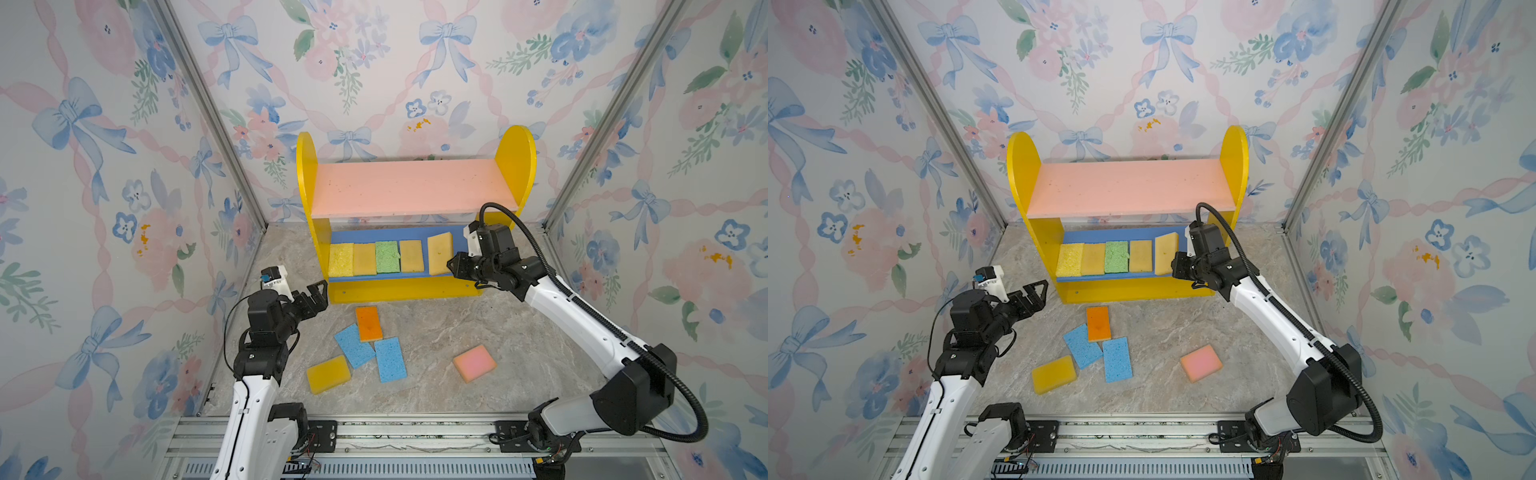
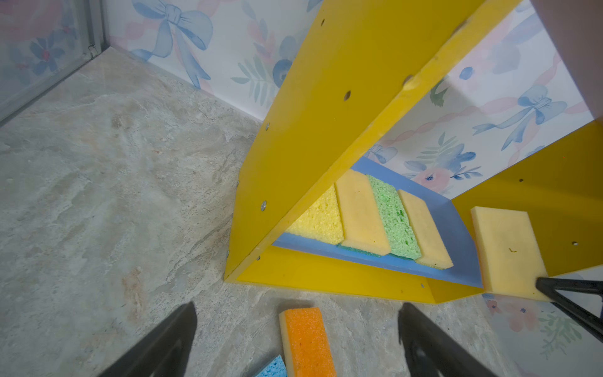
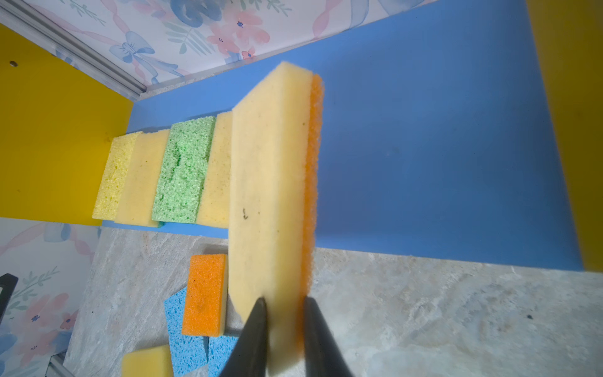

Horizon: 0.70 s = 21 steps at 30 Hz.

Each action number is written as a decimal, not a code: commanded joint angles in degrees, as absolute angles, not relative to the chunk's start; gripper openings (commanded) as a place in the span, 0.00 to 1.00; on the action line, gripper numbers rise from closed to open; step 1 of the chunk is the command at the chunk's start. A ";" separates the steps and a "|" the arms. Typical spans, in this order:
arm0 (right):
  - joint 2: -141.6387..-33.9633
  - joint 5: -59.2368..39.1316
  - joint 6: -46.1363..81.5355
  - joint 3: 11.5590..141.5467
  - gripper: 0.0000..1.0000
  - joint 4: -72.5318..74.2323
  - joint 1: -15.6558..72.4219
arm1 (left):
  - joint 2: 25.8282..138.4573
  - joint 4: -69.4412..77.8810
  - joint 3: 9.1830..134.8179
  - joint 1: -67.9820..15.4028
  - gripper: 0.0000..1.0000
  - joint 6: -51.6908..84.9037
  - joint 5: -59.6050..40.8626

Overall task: Place and organize the cleaning sponges onto the shelf
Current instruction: 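Carry the yellow sponge with the right gripper onto the blue shelf while the left withdraws, then press the yellow sponge upright against the row of sponges and release it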

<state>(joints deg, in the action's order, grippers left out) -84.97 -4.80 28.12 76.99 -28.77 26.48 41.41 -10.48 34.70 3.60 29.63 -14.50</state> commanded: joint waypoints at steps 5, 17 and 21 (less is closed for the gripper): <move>-90.39 -4.64 26.72 80.13 0.21 -26.97 24.61 | 40.61 -11.34 30.70 3.96 0.98 26.63 -13.08; -97.37 -6.71 26.10 83.81 0.28 -26.12 22.92 | 41.22 -11.25 30.64 3.71 0.98 26.89 -13.18; -98.58 -7.24 26.20 84.12 0.49 -26.22 22.62 | 41.46 -11.27 30.58 3.69 0.98 26.98 -13.27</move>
